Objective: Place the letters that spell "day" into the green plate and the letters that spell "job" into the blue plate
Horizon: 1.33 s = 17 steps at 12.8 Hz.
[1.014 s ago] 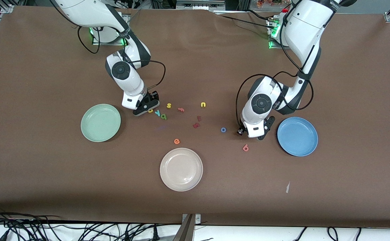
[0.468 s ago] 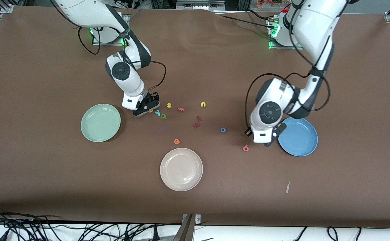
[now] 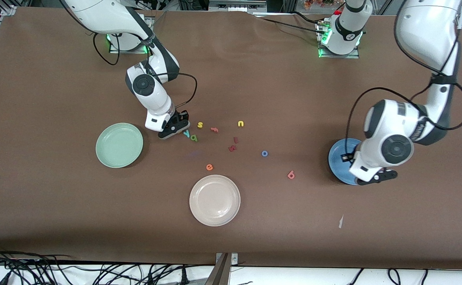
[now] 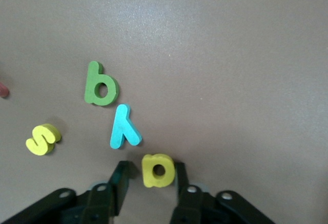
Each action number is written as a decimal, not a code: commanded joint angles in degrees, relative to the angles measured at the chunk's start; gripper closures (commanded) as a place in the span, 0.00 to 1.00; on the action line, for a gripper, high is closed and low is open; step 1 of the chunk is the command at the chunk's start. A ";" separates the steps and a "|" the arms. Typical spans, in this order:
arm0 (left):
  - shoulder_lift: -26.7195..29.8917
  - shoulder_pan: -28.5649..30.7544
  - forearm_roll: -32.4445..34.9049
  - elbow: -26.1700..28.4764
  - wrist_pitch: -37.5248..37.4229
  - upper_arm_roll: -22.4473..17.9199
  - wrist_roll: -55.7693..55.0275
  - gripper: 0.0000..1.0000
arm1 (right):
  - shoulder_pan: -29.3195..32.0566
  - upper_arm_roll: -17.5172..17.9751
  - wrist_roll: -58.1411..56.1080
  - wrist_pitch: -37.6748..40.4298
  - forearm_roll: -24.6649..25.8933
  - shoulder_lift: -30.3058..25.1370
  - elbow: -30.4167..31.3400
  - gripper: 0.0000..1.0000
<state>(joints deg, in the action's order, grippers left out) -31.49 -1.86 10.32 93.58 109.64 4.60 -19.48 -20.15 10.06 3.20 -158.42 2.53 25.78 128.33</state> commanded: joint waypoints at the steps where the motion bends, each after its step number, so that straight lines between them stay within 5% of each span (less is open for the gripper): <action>1: -1.55 1.33 1.98 0.12 0.31 0.67 5.77 0.92 | 0.29 0.22 -0.82 -0.67 0.90 1.38 -0.80 0.80; 2: -2.86 1.34 1.37 -0.23 0.66 0.76 5.77 0.40 | 0.38 0.13 -0.91 -0.67 0.90 1.38 -0.80 0.85; 3: -3.23 0.64 1.02 -0.67 1.45 0.76 4.64 0.00 | 0.38 0.13 -0.91 -0.67 1.07 1.29 -0.80 0.87; 5: -3.75 0.28 -0.20 -4.62 1.45 0.93 0.17 0.00 | 0.38 -1.09 -2.74 0.12 1.43 -1.07 -0.80 0.87; 9: -8.31 -3.56 -8.72 -11.64 1.45 1.55 -3.00 0.00 | 3.61 -6.89 -16.78 13.82 0.20 -11.61 -0.89 0.87; 13: -14.65 -9.73 -9.61 -18.16 5.47 1.63 -15.65 0.00 | 10.48 -8.74 -27.88 17.70 0.20 -13.74 -0.28 0.85; 14: -15.61 -10.78 -10.40 -18.17 8.72 1.55 -18.11 0.00 | 10.57 -9.27 -27.37 17.70 0.20 -13.83 0.07 0.56; 16: -17.90 -13.42 -10.41 -18.34 13.56 1.46 -23.91 0.00 | 10.49 -9.36 -25.97 17.79 0.11 -13.83 -0.01 0.31; 17: -19.13 -14.39 -10.24 -19.21 14.37 1.37 -25.59 0.00 | 10.49 -9.27 -22.91 17.79 0.11 -13.74 -0.01 0.29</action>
<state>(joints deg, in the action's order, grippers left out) -47.62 -14.36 1.32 77.72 122.77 6.70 -41.83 -9.39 0.50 -22.62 -140.58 2.79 12.76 127.57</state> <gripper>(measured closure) 0.000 0.427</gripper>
